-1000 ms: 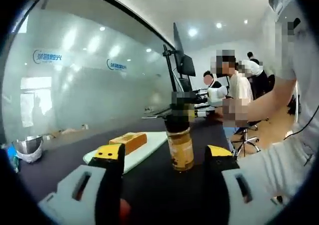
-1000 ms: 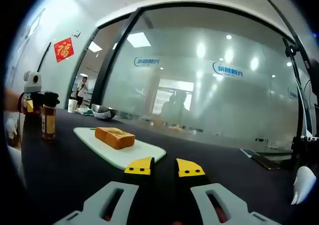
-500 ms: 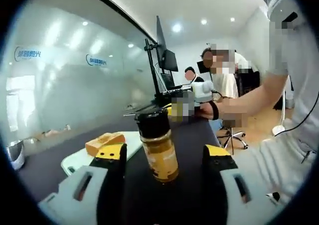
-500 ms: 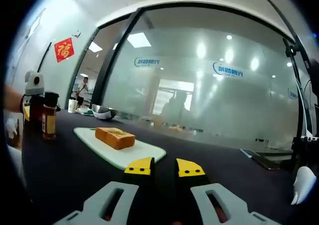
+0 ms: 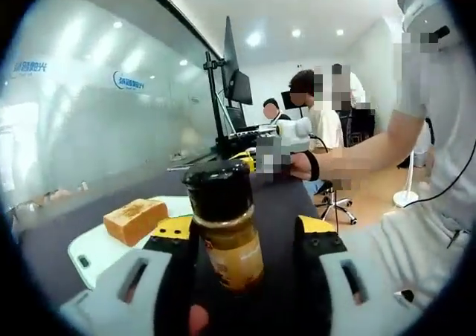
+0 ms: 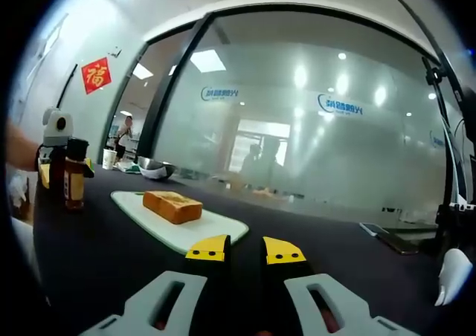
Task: Sprinkle pepper
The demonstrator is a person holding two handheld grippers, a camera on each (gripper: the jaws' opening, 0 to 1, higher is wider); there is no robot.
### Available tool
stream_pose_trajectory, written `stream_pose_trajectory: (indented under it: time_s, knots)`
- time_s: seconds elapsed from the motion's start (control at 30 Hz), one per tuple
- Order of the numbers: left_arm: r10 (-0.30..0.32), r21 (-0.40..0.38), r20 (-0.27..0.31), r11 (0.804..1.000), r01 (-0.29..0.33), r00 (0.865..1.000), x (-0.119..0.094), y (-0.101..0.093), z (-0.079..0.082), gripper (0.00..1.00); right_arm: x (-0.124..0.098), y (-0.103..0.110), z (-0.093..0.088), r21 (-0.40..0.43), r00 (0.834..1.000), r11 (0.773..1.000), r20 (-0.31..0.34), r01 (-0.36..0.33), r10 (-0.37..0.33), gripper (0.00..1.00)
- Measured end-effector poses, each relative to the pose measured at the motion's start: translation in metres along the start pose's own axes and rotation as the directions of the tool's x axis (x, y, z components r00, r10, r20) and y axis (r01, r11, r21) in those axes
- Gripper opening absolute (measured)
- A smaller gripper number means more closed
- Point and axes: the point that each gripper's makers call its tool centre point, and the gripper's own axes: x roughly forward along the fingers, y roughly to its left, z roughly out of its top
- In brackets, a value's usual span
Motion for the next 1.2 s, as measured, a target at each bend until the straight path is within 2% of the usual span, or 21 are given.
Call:
stream_pose_trajectory:
  time_s: [0.1,0.23,0.33,0.4,0.53,0.87,1.2]
  knots:
    - [0.007,-0.015,0.015,1.0,-0.007,1.0,0.001,0.005,0.002,0.31,0.0,-0.001,0.0,0.002,1.0,1.0,0.003,0.001,-0.001,0.12]
    - [0.009,-0.012,0.015,1.0,-0.009,1.0,0.003,0.007,0.001,0.3,0.001,-0.002,0.0,0.004,1.0,1.0,0.006,-0.001,0.001,0.12]
    - [0.021,0.007,0.012,1.0,-0.021,1.0,0.0,0.012,-0.001,0.24,0.0,-0.001,0.001,0.006,1.0,1.0,0.008,0.0,0.0,0.12]
    - [0.018,-0.011,0.017,1.0,-0.018,1.0,-0.001,0.014,-0.001,0.24,0.0,0.0,0.001,0.005,1.0,1.0,0.008,0.0,0.0,0.12]
    - [0.025,0.006,0.011,1.0,-0.025,1.0,0.0,0.014,-0.003,0.24,0.0,-0.001,0.001,0.0,1.0,1.0,0.006,0.001,-0.001,0.12]
    - [0.027,0.031,0.007,0.999,-0.028,1.0,0.006,0.002,0.0,0.24,-0.002,-0.002,0.002,-0.003,1.0,1.0,0.011,0.01,-0.01,0.12]
    - [0.022,0.011,0.011,1.0,-0.022,1.0,0.003,0.004,-0.001,0.23,-0.002,-0.003,0.002,-0.002,1.0,1.0,0.013,0.012,-0.012,0.12]
